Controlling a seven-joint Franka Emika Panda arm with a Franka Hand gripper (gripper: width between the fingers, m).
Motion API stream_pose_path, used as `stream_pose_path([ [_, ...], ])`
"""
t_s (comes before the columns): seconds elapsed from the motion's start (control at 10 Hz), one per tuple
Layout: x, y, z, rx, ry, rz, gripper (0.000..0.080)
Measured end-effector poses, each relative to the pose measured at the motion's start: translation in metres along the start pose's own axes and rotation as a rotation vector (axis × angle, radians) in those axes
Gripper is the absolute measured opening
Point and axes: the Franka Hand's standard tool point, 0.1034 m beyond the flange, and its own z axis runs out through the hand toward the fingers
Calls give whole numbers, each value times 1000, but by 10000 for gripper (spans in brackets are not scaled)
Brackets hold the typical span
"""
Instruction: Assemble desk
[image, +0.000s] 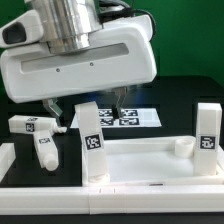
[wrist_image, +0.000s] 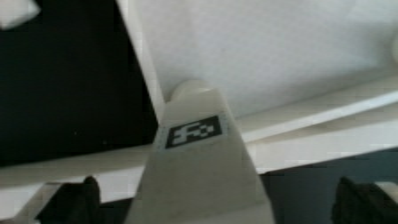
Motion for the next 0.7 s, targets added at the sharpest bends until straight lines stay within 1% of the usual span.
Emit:
stream_pose_path([
  [0.1,0,-6,2,-8,0,-36,648],
  [0.2,0,-5,2,-5,2,-20,648],
  [0.4,0,-6,2,-5,2,-11,382],
  [0.5,0,-5,2,-4,3,63,289],
  [0.7,0,-5,3,-2,4,241,289],
])
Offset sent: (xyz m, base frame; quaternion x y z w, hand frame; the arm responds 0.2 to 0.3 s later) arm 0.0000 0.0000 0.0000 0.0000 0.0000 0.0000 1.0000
